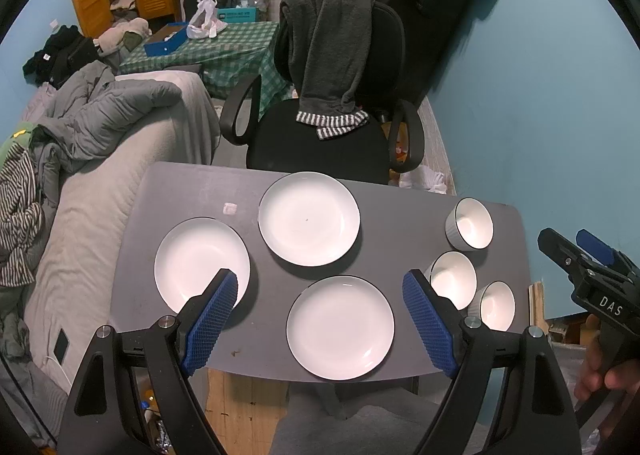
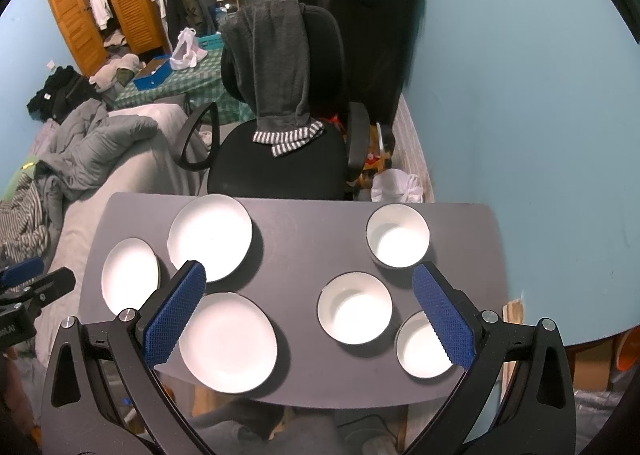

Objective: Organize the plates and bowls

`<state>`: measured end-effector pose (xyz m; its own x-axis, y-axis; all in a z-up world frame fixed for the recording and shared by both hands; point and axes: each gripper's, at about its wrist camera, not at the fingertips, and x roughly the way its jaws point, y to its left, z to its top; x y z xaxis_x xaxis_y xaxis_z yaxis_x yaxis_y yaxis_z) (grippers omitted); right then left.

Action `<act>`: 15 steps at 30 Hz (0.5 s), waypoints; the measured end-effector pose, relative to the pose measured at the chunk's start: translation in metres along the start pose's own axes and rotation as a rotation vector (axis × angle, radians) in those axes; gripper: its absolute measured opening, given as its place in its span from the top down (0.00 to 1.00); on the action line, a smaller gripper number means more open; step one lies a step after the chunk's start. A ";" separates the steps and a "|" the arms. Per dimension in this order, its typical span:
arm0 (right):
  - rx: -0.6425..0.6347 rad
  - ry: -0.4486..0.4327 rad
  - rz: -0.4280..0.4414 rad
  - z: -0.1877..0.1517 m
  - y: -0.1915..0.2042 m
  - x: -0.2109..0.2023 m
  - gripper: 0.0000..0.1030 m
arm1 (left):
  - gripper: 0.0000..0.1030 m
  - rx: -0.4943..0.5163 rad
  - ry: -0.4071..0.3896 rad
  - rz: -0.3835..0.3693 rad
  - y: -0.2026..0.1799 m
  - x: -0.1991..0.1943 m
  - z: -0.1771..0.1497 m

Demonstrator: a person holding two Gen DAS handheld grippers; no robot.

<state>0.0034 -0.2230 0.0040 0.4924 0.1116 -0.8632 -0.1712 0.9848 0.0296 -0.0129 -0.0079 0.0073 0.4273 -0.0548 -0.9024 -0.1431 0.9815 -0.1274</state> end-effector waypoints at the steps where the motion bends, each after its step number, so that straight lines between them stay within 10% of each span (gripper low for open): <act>1: 0.001 0.000 0.001 0.000 -0.001 0.000 0.01 | 0.16 -0.001 0.000 0.000 0.000 0.000 0.000; 15: -0.005 0.007 -0.001 0.002 -0.001 0.002 0.01 | 0.16 -0.017 0.010 -0.001 0.000 0.003 0.001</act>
<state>0.0064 -0.2233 0.0039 0.4864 0.1093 -0.8669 -0.1753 0.9842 0.0258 -0.0107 -0.0074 0.0051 0.4188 -0.0580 -0.9062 -0.1579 0.9781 -0.1356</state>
